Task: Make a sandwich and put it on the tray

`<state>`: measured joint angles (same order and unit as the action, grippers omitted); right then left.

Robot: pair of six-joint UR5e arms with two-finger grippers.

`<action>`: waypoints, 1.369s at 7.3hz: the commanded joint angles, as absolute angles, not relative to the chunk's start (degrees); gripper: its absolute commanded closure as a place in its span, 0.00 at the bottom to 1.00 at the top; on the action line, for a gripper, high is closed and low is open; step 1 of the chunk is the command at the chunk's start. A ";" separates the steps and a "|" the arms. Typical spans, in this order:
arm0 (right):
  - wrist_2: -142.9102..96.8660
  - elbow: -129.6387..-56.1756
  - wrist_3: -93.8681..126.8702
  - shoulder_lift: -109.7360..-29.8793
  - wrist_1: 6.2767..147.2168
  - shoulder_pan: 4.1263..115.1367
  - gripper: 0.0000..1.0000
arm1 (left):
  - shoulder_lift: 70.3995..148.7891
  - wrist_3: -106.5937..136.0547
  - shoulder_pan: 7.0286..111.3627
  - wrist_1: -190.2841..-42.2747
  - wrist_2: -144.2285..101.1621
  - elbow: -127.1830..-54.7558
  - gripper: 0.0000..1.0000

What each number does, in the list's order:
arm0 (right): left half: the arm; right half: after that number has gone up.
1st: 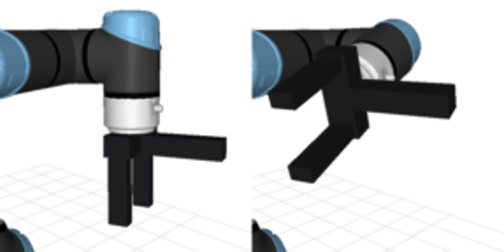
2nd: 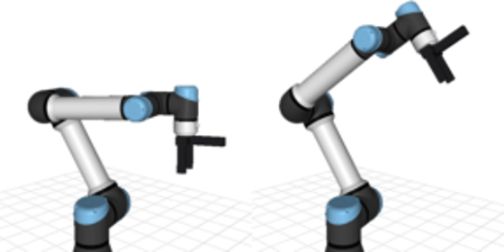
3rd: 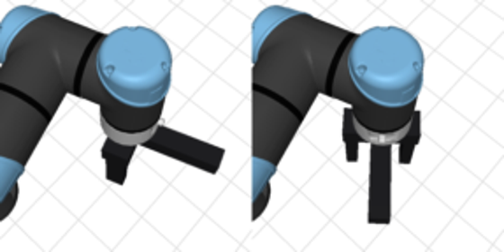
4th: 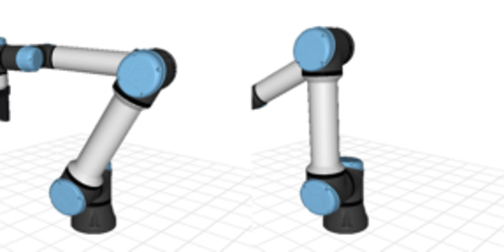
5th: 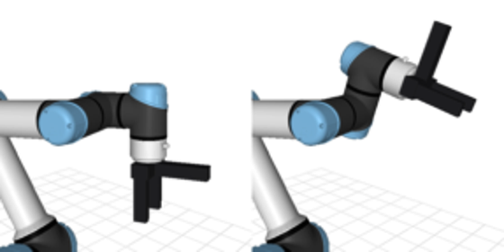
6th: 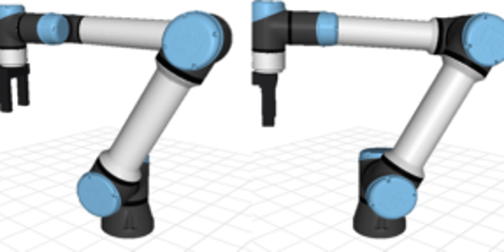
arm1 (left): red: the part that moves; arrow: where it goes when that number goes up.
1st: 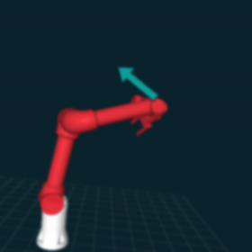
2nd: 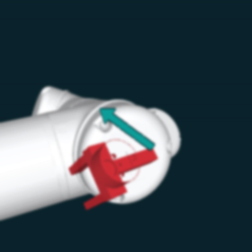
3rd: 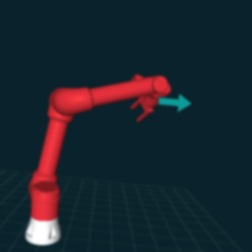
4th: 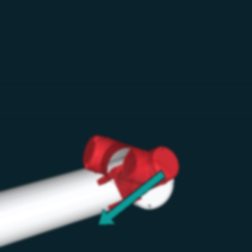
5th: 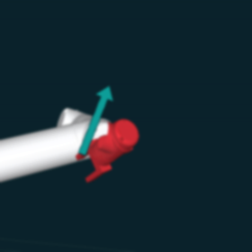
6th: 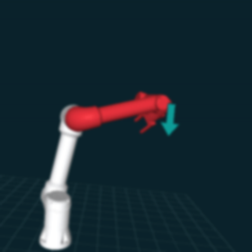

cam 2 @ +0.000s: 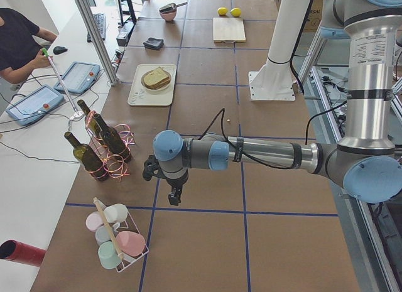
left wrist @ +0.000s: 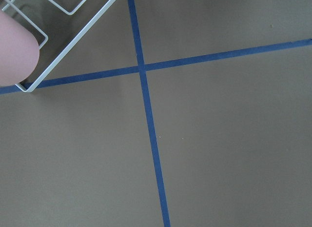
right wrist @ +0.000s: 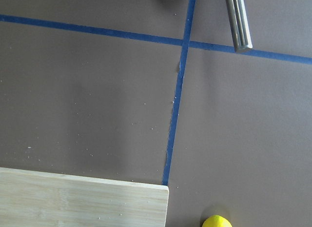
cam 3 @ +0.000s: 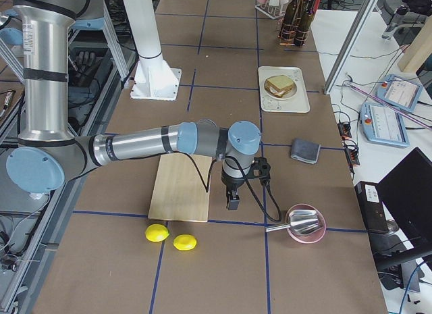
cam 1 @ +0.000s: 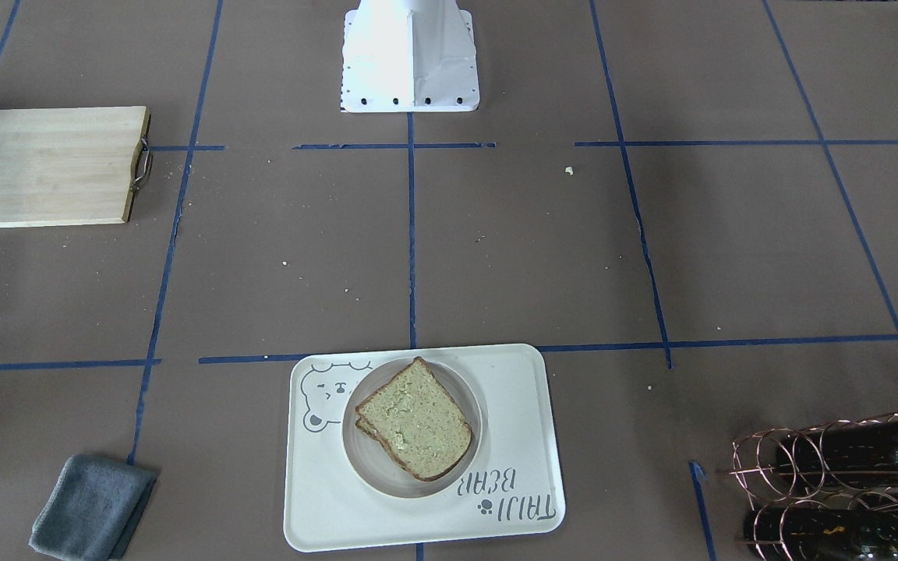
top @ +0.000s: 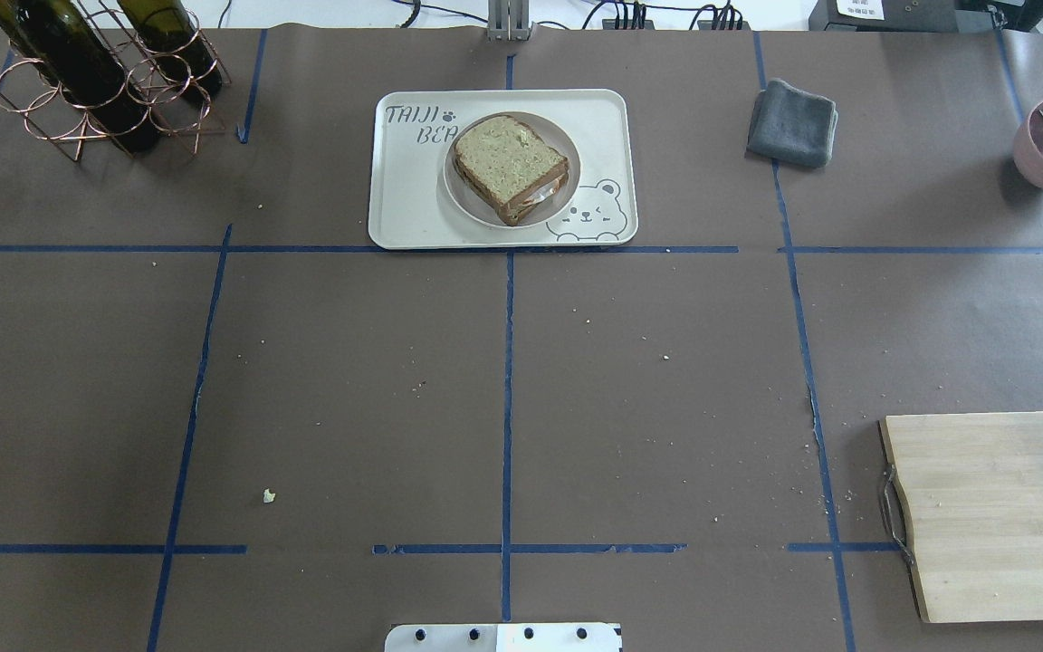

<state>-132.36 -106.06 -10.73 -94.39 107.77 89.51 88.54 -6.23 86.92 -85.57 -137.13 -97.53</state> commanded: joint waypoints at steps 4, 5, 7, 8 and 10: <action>-132.54 -106.00 -10.81 -95.70 106.09 89.47 0.00 | 89.82 -6.42 86.92 -82.44 -136.41 -97.30 0.00; -132.63 -106.26 -10.81 -96.93 104.87 89.39 0.00 | 88.78 -7.37 87.27 -82.96 -136.41 -97.90 0.00; -133.06 -106.44 -9.85 -100.97 97.94 89.30 0.00 | 88.68 -11.60 87.28 -82.79 -134.92 -96.60 0.00; -133.07 -106.44 -8.97 -100.99 97.91 88.34 0.00 | 88.77 -12.04 87.28 -82.88 -134.91 -95.46 0.00; -134.02 -106.61 -6.42 -100.55 97.91 86.76 0.00 | 89.03 -12.22 87.54 -82.44 -134.82 -95.62 0.00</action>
